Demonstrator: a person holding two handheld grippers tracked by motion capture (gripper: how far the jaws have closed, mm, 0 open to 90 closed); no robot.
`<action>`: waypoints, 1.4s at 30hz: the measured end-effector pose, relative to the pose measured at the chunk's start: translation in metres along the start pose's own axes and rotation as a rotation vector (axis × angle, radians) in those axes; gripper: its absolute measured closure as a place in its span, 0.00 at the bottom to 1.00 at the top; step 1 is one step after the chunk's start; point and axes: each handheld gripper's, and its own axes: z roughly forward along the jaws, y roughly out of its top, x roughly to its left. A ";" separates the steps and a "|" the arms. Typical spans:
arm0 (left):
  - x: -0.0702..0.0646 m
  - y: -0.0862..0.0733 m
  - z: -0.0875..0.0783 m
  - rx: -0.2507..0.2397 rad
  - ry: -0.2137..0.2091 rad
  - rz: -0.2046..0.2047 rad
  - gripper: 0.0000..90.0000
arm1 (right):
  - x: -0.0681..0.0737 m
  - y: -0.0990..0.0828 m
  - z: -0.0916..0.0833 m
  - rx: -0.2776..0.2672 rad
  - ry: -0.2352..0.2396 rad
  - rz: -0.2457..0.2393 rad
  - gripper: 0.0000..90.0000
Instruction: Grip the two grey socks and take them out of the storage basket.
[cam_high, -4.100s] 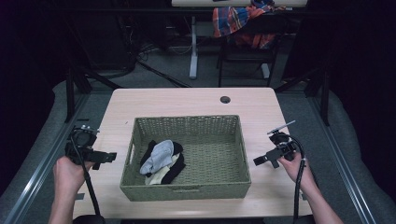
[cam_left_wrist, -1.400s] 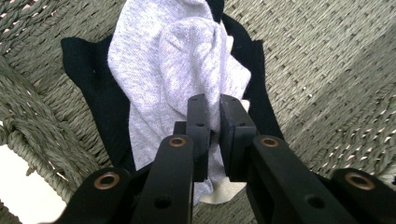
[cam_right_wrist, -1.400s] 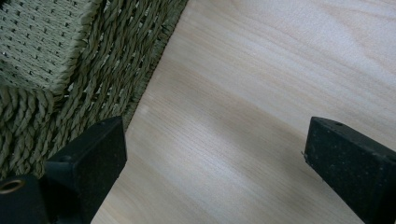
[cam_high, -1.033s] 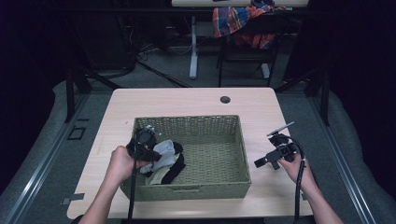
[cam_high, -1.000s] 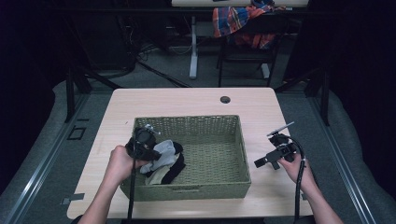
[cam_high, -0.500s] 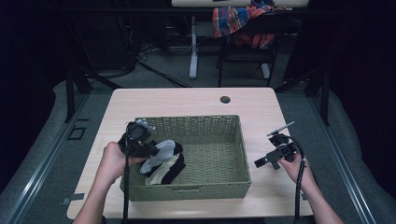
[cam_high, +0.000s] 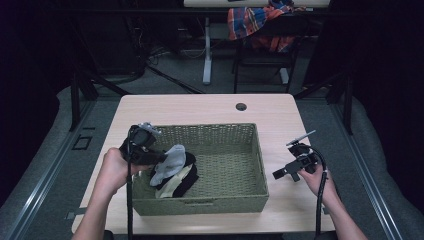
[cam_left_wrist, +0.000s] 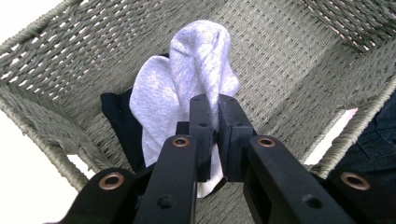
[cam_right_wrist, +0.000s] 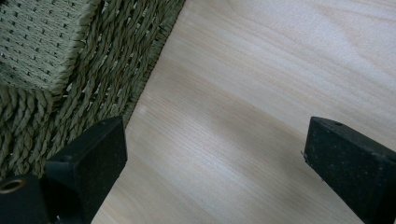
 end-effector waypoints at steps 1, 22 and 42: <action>0.000 0.002 -0.002 0.002 0.006 0.005 0.95 | -0.001 0.000 -0.001 0.006 -0.003 -0.006 0.06; 0.031 0.034 -0.034 0.033 0.097 -0.020 0.95 | -0.001 -0.001 -0.001 0.004 0.003 0.003 0.07; 0.082 0.006 -0.080 0.001 0.224 -0.179 0.95 | 0.000 -0.002 0.001 -0.020 0.004 0.026 0.07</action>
